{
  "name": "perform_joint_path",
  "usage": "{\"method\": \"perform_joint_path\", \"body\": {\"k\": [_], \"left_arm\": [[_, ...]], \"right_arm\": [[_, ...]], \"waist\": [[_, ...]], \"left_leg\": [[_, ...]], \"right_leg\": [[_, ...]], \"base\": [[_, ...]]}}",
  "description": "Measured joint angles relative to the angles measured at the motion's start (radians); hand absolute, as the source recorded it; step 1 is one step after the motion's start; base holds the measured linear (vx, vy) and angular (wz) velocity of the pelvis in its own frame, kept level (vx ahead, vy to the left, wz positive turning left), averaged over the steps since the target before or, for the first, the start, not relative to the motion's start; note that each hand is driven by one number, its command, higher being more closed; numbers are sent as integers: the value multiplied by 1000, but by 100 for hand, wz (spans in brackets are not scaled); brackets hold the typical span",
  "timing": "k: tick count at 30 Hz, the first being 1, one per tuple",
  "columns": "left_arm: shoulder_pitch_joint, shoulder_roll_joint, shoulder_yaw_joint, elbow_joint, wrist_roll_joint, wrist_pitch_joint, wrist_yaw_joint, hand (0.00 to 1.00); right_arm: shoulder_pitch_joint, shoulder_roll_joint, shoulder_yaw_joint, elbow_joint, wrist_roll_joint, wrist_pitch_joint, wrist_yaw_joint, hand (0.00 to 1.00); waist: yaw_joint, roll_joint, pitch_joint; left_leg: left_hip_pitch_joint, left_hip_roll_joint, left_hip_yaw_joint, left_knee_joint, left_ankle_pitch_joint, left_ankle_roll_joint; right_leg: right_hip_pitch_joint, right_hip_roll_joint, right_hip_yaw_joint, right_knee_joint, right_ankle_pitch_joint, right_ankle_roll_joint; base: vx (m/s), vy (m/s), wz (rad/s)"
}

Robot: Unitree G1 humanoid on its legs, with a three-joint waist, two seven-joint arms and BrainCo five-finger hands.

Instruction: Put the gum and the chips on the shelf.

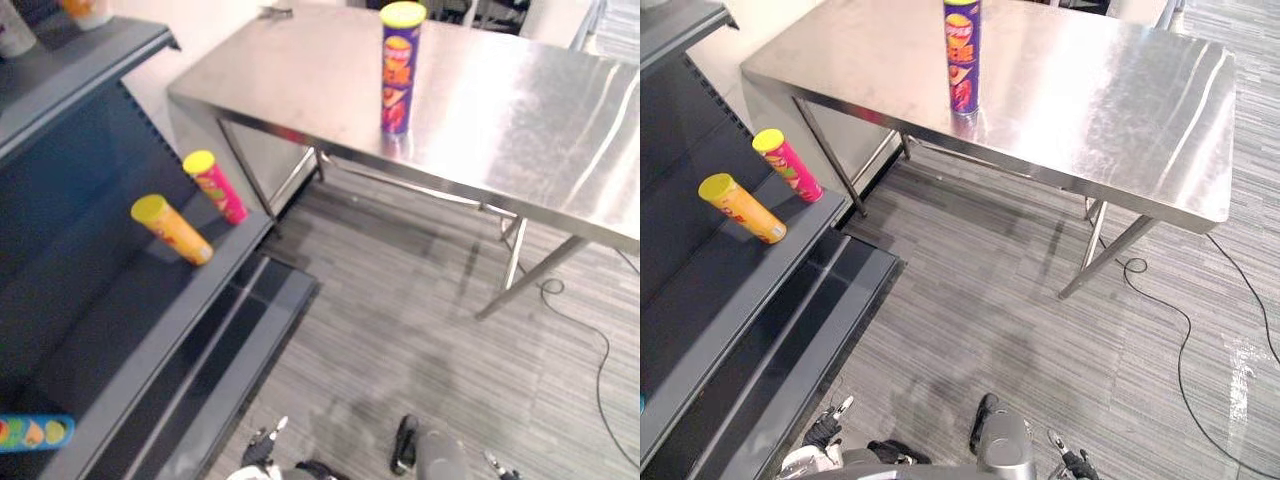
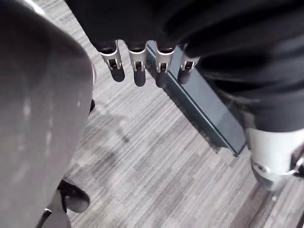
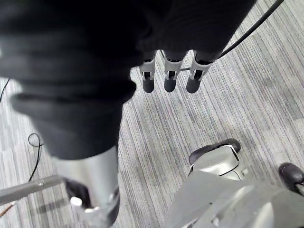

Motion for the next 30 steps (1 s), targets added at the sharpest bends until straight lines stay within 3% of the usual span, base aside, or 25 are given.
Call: {"method": "perform_joint_path", "body": {"k": [2,3,4,5,7,9,12,13,15,16,17,20,21,26,30], "left_arm": [[9,-1,23,-32,-43,-4,-1,0],[11,-2,24,-37,-58,-8,-2,0],[13,-6,21,-39,-68,-12,-3,0],[11,-13,19,-50,-68,-10,-5,0],[22,-14,-2,-66,-68,-14,-6,0],[26,-13,-17,-77,-67,-23,-6,0],[18,-13,-27,-83,-57,-22,-11,0],[17,-13,-28,-82,-57,-22,-11,0],[14,-13,-30,-76,-56,-23,-12,0],[13,-13,-30,-74,-56,-23,-12,0],[3,-3,-35,-65,-52,-22,-12,0],[-6,26,-57,-52,-15,-23,-12,0],[-19,32,-61,-36,-10,-22,-12,0],[-21,30,-69,-14,-10,-22,-3,0],[-15,31,-107,-6,-9,-22,-3,0]], "right_arm": [[7,-4,0,-2,29,-20,1,0],[14,-8,0,-3,30,-24,0,0],[16,-14,-2,-3,41,-25,0,0],[20,-26,-10,1,50,-25,0,0],[31,-43,-11,12,60,-25,1,0],[35,-47,-32,10,60,-25,2,0],[36,-48,-49,5,60,-26,3,0],[36,-48,-49,5,60,-26,3,0],[35,-43,-50,-6,59,-26,5,0],[35,-43,-50,-8,59,-27,6,0],[30,-28,-51,-12,57,-26,9,0],[32,13,-67,-16,56,-25,27,0],[32,18,-85,-16,56,-24,27,0],[6,20,-85,-22,53,-24,28,0],[5,21,-68,-21,23,-21,29,0]], "waist": [[12,1,6],[14,-9,12],[13,-4,14],[13,-4,14],[20,-5,14],[23,-2,13],[43,-3,13],[44,-3,13],[48,-4,12],[49,-4,12],[58,-13,6],[58,-54,-15],[66,-55,-17],[73,-34,-38],[74,-24,-54]], "left_leg": [[-44,55,-228,134,65,85],[-74,53,-316,168,90,93],[-124,-1,-492,203,32,22],[-164,-53,-584,202,-6,-9],[-225,-128,-642,152,-35,-23],[-272,-166,-646,34,-32,-28],[-305,-262,-754,-256,21,-58],[-305,-270,-765,-274,30,-64],[-301,-321,-858,-397,137,-62],[-298,-325,-865,-398,157,-61],[-277,-345,-853,-409,199,-19],[-276,-389,-824,-386,161,31],[-276,-402,-813,-370,147,47],[-272,-413,-760,-321,90,66],[-269,-420,-742,-321,44,82]], "right_leg": [[25,48,65,27,-48,-31],[35,60,82,23,-52,-37],[54,68,112,17,-59,-47],[66,72,135,7,-59,-49],[99,92,186,-28,-58,-51],[112,106,215,-44,-59,-50],[141,123,312,-54,-60,-22],[145,124,319,-58,-62,-20],[186,130,373,-90,-74,13],[191,130,380,-93,-74,18],[206,115,412,-112,-72,37],[228,58,431,-189,-30,106],[237,39,434,-203,-7,118],[239,9,482,-249,93,124],[198,-1,484,-207,115,141]], "base": [[71,-258,-87],[123,-246,-92],[93,-111,-71],[103,-92,-77],[150,-94,-77],[178,-46,-75],[289,76,-91],[342,154,-66],[380,226,-63],[369,259,-66],[306,222,-47],[347,280,-23],[277,260,-7],[160,234,-36],[63,178,-30]]}}
